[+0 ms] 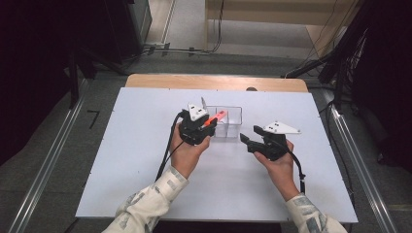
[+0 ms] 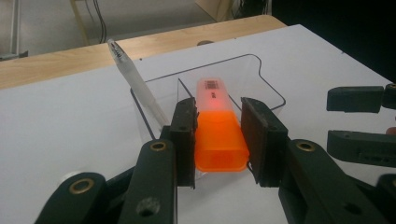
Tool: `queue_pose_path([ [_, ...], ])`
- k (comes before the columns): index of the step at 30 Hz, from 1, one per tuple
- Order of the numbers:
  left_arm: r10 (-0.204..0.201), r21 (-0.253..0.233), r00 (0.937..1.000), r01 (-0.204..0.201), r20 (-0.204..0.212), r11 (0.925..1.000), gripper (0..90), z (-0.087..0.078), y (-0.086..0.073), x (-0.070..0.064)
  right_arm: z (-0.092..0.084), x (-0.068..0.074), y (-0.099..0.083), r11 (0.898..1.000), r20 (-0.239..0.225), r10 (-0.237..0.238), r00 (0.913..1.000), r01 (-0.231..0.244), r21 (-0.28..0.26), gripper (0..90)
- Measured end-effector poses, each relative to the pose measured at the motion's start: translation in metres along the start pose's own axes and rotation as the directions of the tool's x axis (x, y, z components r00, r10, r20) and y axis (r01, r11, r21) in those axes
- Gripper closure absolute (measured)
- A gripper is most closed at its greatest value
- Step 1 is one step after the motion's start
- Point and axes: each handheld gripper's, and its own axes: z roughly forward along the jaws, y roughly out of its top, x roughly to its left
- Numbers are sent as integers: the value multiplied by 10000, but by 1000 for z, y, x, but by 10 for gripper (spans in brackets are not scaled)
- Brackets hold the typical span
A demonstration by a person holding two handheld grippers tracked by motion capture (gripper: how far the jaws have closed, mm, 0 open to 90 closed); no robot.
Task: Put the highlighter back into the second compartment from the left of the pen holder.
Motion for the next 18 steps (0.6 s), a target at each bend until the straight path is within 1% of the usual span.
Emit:
queue_pose_path([
  [6,57,-78,10000,-57,-54,10000,674,3,6,-1,0,0,0,10000,3,5,10000,-5,-10,342],
  [12,24,-165,9999,-26,-111,9999,674,7,13,-2,-1,0,0,10000,6,6,10000,-6,-25,342],
  [15,-37,-265,9999,34,-130,9996,673,9,15,-2,-1,-1,0,10000,23,23,10000,-23,-32,342],
  [18,5,-306,9999,-10,-164,9995,671,11,16,-3,-1,-1,0,10000,18,-1,10000,1,-54,342],
])
